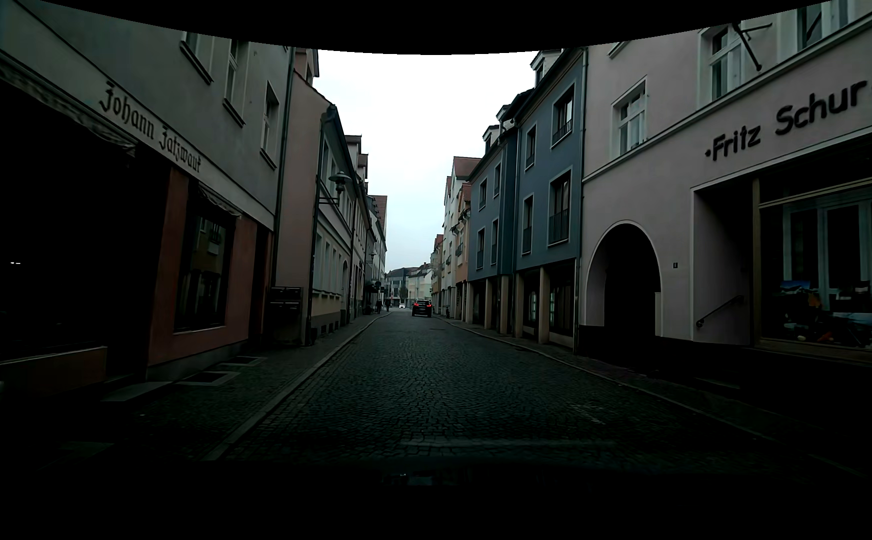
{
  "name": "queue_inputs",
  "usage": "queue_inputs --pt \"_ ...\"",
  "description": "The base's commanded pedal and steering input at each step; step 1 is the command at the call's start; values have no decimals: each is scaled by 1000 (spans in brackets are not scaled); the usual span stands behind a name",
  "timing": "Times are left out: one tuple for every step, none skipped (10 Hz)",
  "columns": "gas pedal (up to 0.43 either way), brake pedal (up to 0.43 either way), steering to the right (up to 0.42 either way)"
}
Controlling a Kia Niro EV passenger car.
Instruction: Follow the waypoints while adhering to traffic rules and regulations
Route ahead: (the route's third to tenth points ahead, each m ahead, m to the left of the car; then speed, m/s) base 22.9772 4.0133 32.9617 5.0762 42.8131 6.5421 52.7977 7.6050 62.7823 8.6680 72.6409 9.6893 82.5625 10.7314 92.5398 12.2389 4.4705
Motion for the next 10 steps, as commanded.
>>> queue_inputs --pt "110 0 58" --pt "110 0 52" --pt "118 0 46" --pt "118 0 38" --pt "118 0 33" --pt "118 0 26" --pt "118 0 15" --pt "118 0 7" --pt "118 0 4" --pt "118 0 1"
